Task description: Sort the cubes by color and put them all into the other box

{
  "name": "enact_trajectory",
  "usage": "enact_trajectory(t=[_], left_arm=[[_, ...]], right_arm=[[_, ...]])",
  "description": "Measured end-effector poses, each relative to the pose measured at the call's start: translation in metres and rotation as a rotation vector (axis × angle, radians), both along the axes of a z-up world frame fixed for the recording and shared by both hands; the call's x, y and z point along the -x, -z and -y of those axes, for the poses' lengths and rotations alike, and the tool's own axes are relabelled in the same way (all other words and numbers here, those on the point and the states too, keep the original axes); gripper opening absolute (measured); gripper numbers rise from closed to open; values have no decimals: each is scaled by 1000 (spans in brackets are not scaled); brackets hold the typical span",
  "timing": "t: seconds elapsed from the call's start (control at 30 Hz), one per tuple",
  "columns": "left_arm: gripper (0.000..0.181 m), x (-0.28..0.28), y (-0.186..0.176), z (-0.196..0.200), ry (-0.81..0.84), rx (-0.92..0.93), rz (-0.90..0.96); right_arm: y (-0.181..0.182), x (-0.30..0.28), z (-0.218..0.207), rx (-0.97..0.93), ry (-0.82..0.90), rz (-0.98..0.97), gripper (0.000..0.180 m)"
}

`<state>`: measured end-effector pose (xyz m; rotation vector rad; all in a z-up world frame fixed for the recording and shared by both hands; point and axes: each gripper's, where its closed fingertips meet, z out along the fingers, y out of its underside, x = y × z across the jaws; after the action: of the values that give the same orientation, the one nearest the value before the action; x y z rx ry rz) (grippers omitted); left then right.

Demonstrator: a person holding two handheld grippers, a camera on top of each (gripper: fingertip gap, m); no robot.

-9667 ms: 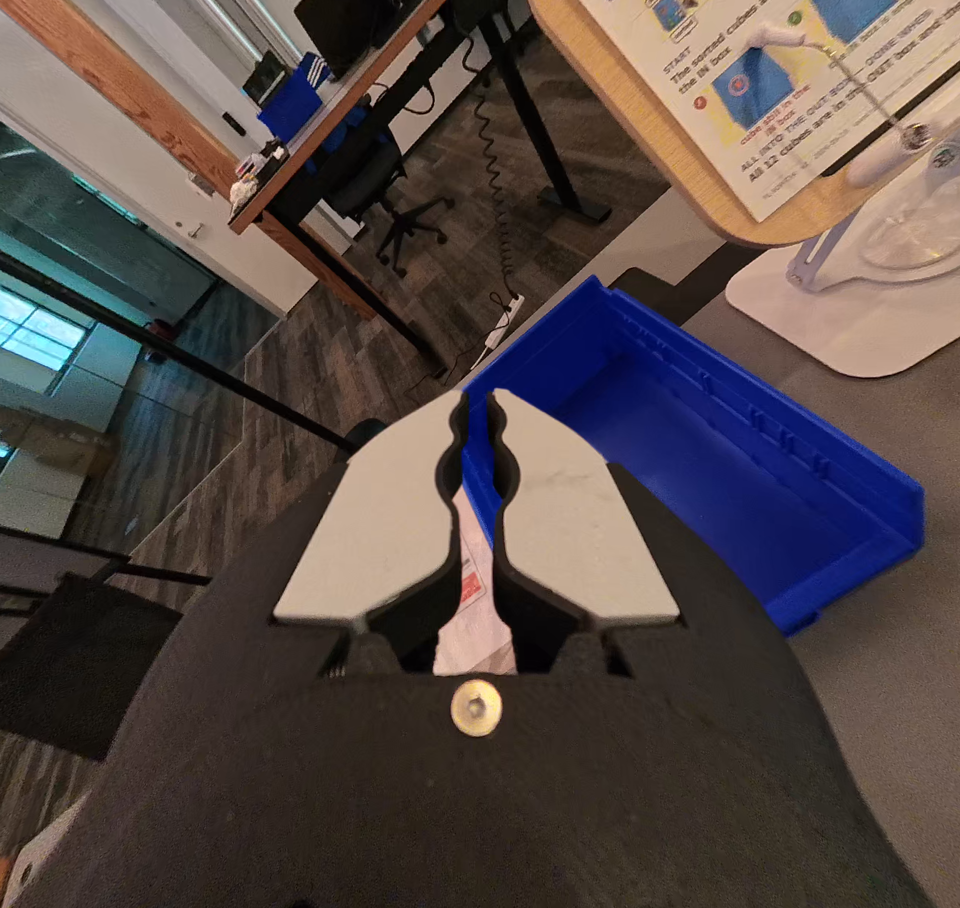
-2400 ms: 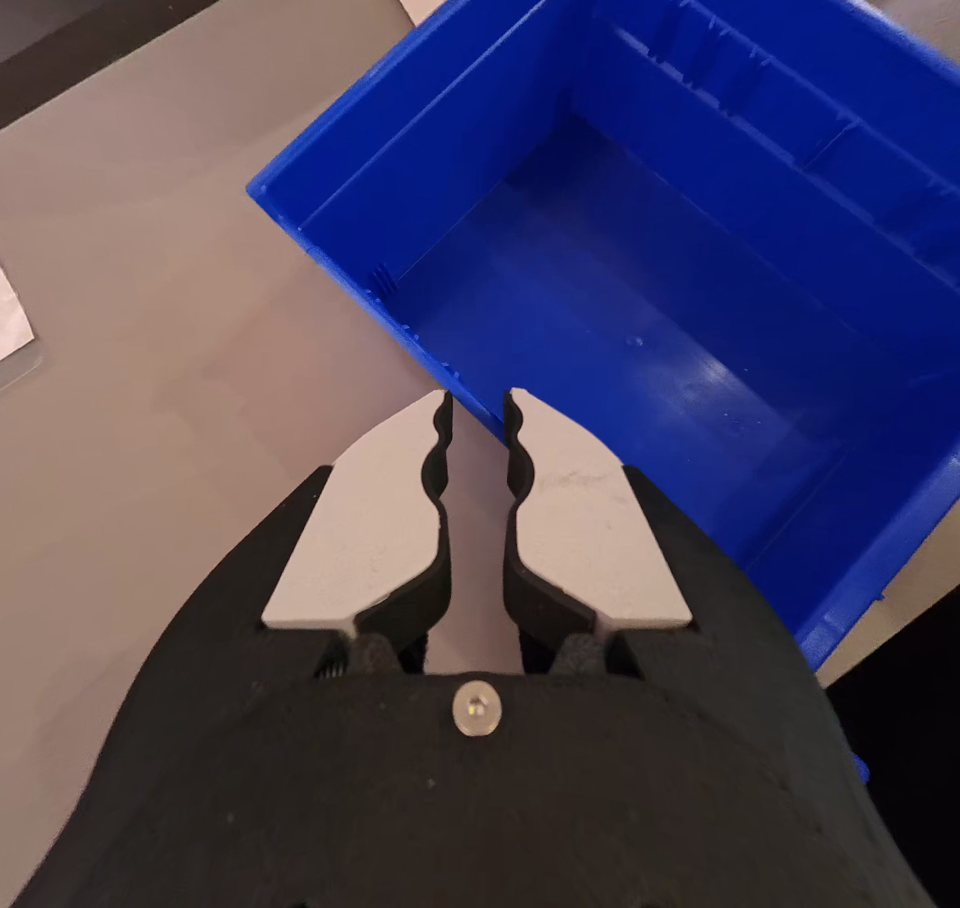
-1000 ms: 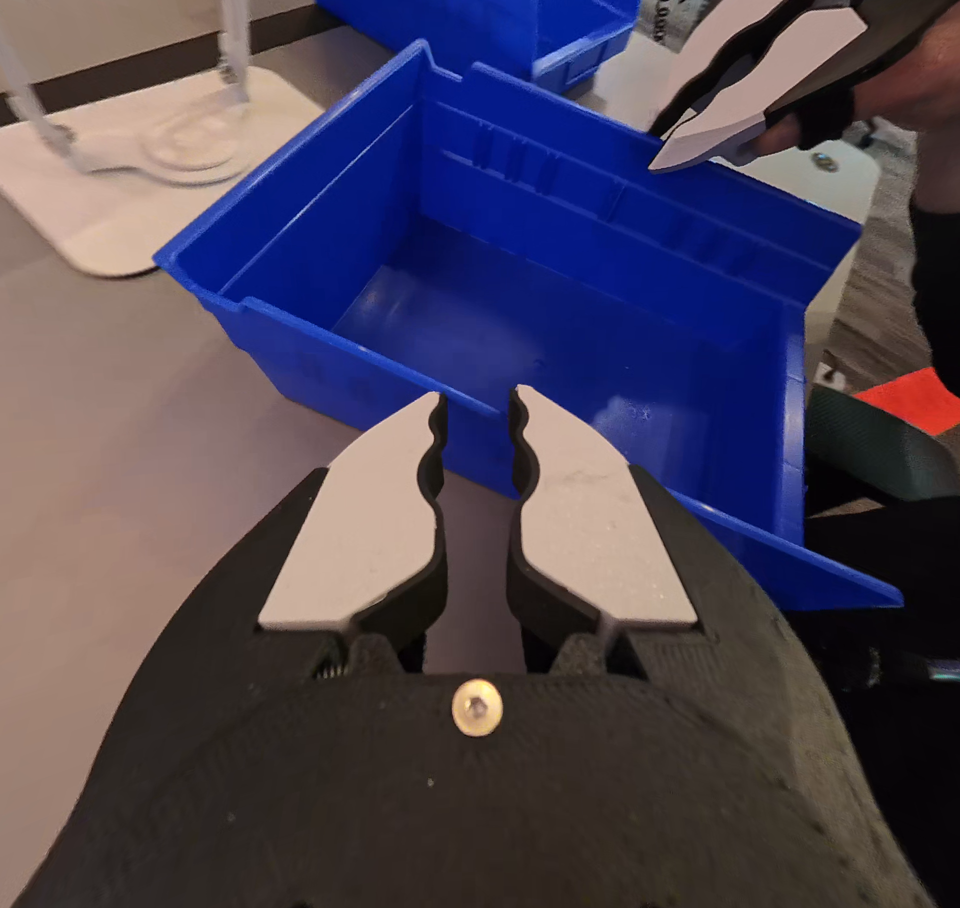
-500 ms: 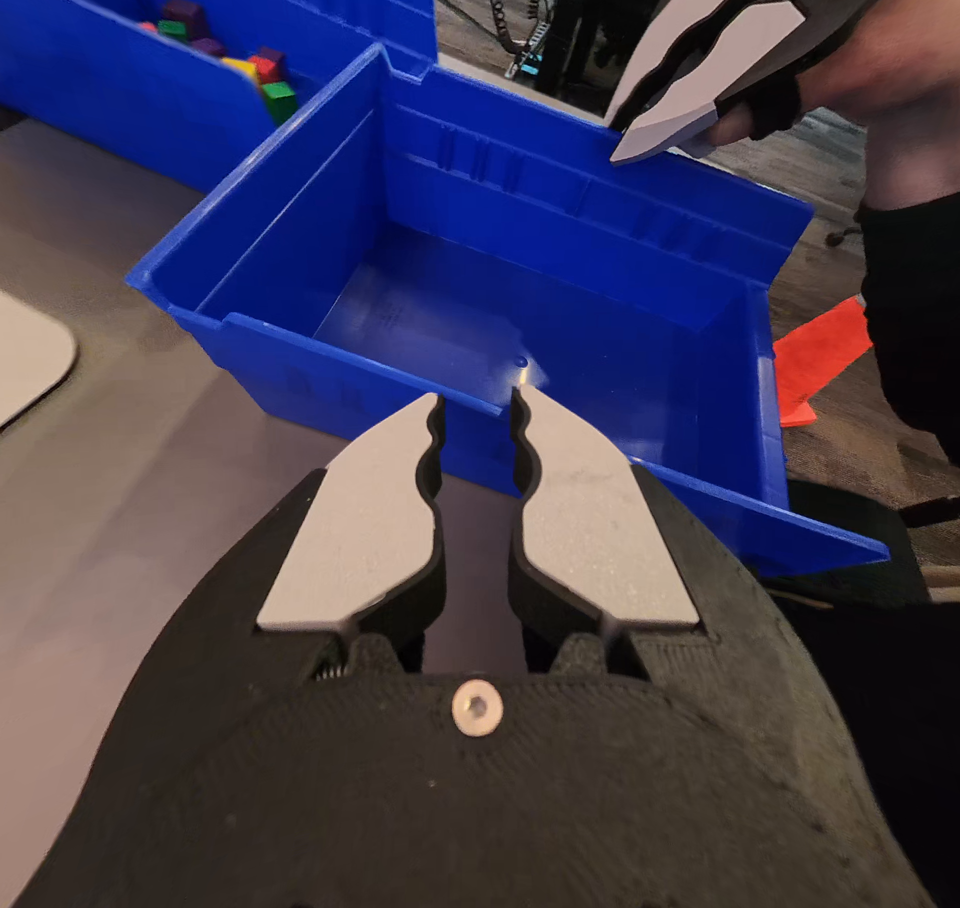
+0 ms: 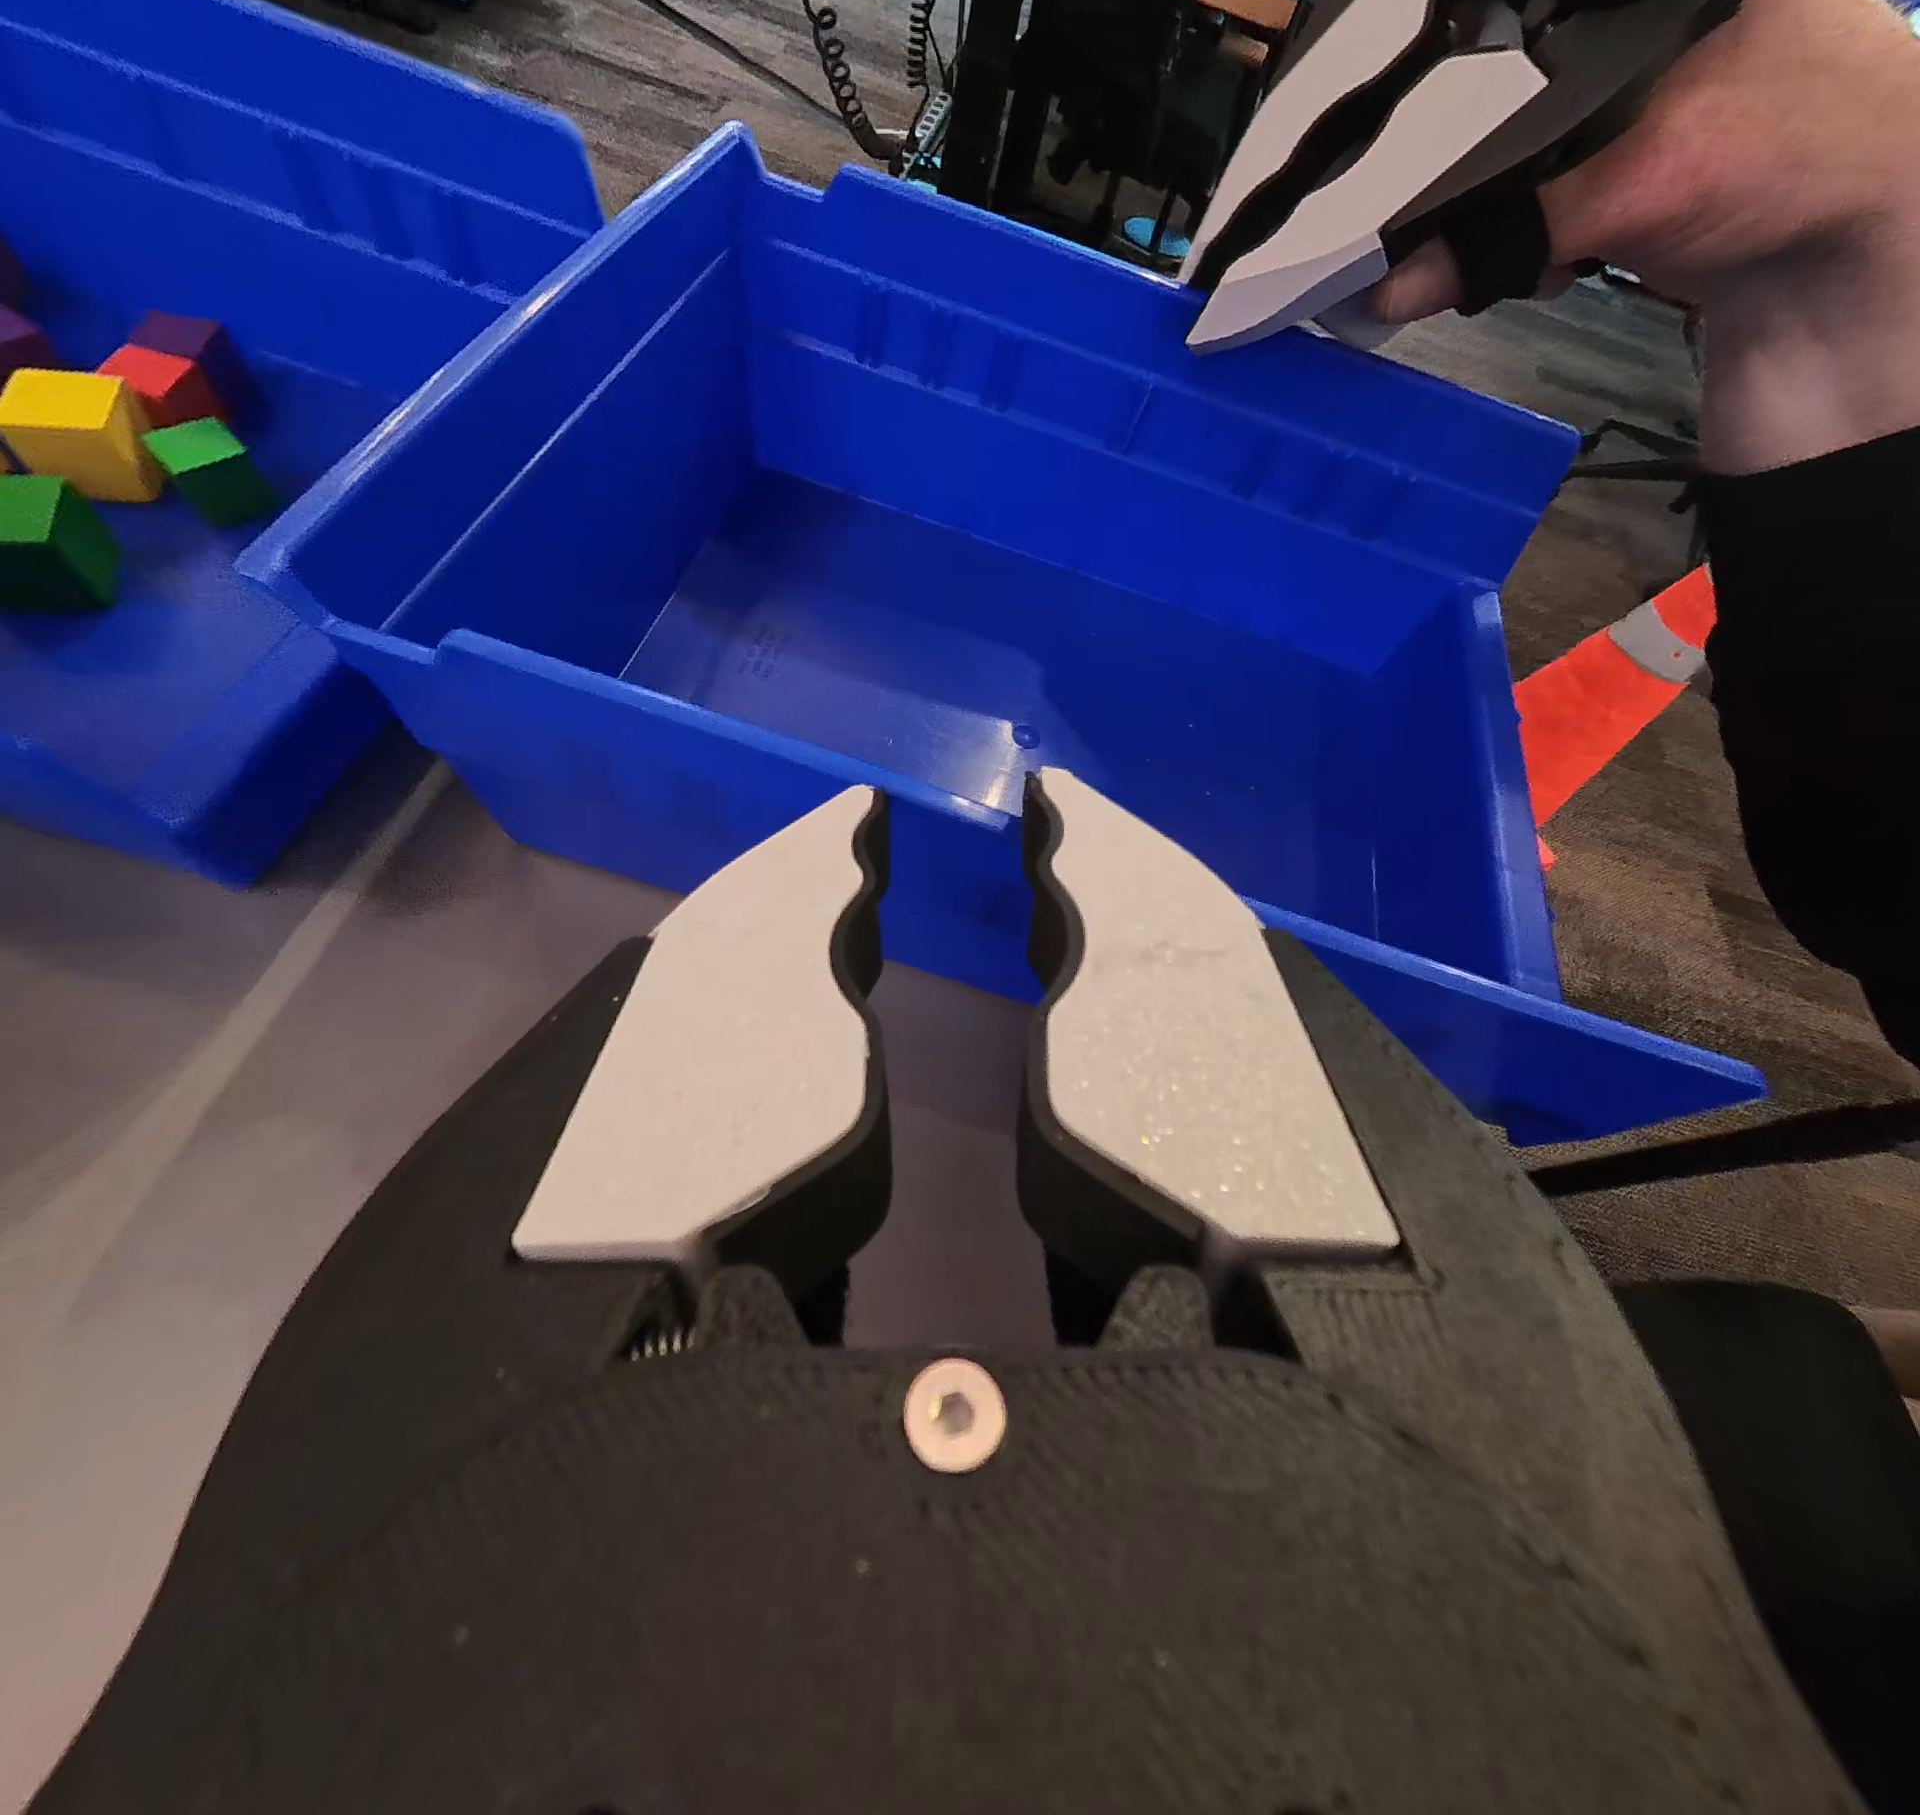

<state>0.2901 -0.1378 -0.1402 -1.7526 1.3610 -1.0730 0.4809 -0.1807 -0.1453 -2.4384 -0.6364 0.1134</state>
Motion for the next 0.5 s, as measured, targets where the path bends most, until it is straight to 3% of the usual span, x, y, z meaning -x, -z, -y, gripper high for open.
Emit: enact_trajectory(t=[0.03,0.37,0.43,0.5], left_arm=[[24,-7,0,0,5,-2,-2],[24,-45,-1,-2,6,45,37],[25,-39,-2,-2,10,72,52],[30,-27,-6,-8,-19,30,59]], right_arm=[[0,-7,0,0,9,0,10],[-2,-45,0,9,56,-33,11],[-14,-45,-2,-24,90,-66,30],[-34,-47,-10,-94,117,-28,33]])
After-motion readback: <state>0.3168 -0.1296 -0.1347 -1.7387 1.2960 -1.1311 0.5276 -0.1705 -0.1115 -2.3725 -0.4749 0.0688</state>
